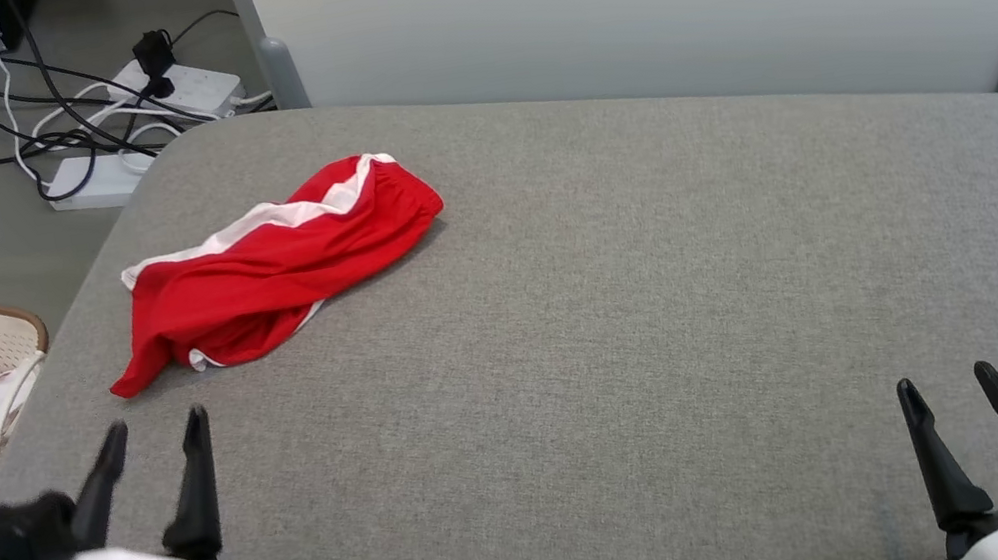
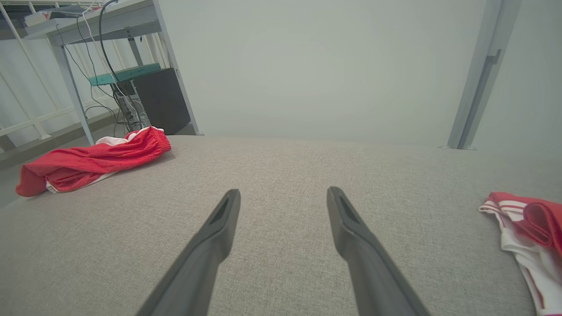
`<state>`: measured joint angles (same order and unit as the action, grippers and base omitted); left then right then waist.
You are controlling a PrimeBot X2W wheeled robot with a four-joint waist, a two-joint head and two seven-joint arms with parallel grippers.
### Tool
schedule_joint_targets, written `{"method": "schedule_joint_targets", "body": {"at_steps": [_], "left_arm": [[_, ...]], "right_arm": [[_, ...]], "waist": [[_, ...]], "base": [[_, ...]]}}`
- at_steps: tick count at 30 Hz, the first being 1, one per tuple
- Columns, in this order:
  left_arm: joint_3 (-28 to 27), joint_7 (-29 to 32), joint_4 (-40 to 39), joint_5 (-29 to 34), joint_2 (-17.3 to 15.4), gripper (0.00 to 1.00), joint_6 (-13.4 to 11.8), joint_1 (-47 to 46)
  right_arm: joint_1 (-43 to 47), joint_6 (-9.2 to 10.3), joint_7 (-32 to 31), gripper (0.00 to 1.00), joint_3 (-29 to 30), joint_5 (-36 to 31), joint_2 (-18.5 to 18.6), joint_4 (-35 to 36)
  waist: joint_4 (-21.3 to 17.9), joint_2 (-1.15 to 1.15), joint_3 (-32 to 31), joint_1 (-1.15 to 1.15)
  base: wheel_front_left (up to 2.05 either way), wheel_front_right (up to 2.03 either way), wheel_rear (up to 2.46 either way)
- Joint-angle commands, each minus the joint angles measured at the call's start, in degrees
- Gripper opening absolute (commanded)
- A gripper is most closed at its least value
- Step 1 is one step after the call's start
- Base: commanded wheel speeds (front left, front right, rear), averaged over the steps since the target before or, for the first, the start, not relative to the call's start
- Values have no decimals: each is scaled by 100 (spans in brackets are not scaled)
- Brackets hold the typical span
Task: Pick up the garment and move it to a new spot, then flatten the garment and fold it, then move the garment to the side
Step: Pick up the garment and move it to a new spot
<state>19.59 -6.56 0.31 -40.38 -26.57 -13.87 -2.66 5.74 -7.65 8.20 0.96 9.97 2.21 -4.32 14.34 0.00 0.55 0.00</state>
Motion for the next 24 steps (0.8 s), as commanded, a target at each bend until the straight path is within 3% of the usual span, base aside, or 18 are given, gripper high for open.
{"method": "schedule_joint_targets", "body": {"at_steps": [1, 6, 12, 18, 24], "left_arm": [[-272, 164, -145, -47, -284, 100, 93, -749], [-399, 796, 352, -229, -671, 100, 592, -2248], [-435, 1637, 1904, -668, -796, 100, 1158, -3820], [-498, 2267, 3377, -925, -976, 100, 1424, -4719], [-544, 2584, 4442, -1077, -1209, 100, 1680, -4962]], "right_arm": [[-321, 16, -17, 100, -136, -53, 67, 226], [-492, 16, -68, 100, -66, -150, 67, 394], [-667, 16, -34, 100, 74, -167, 67, 474], [-854, 16, -32, 100, -27, -199, 67, 528], [-1125, 16, -21, 100, -187, -148, 67, 559]], "waist": [[-110, 0, 156, 0], [-416, 0, 551, 0], [-841, 0, 1051, 0], [-1245, 0, 1592, 0], [-1509, 0, 2140, 0]], "base": [[0, 0, 0], [0, 0, 0], [0, 0, 0], [0, 0, 0], [0, 0, 0]]}}
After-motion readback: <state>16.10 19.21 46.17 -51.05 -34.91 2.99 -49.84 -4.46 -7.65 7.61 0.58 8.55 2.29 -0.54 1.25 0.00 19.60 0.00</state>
